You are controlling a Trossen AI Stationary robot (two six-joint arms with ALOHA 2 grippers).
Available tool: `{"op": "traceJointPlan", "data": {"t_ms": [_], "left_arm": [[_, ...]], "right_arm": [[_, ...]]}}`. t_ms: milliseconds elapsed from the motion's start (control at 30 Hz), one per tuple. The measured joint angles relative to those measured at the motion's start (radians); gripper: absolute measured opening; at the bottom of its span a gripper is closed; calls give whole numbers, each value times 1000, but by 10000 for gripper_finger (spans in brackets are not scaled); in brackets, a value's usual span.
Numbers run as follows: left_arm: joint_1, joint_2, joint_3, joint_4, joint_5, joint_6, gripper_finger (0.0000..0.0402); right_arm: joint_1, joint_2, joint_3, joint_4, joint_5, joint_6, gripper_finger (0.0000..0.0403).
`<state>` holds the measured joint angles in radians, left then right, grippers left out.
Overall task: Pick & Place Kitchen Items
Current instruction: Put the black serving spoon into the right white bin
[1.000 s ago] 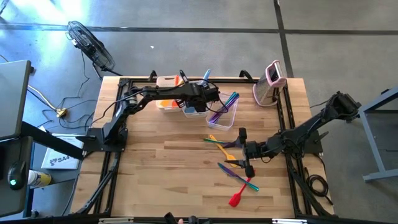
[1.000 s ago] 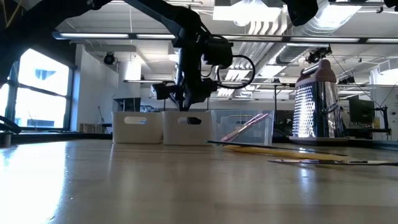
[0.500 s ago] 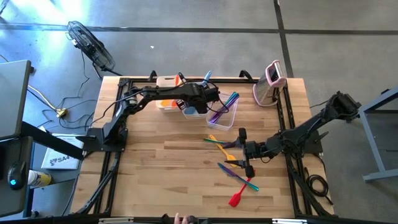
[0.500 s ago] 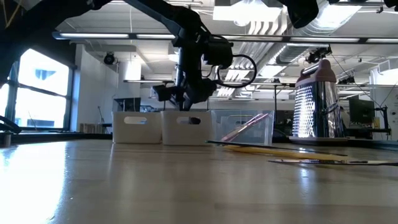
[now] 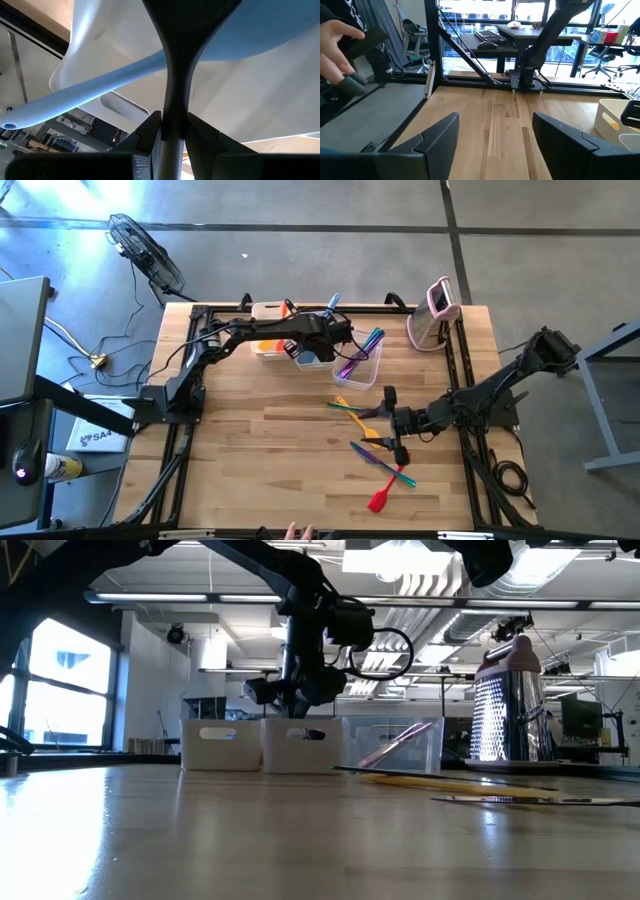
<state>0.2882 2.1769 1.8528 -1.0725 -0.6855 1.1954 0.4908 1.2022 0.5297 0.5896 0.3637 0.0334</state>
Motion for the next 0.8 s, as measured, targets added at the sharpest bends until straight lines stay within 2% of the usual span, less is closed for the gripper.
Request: {"op": "traceJointPlan", "data": {"t_ms": [800], "left_arm": [[0, 0, 0, 27, 42, -68, 71]], "right_arm": [[0, 0, 0, -32, 0, 0, 247]]}}
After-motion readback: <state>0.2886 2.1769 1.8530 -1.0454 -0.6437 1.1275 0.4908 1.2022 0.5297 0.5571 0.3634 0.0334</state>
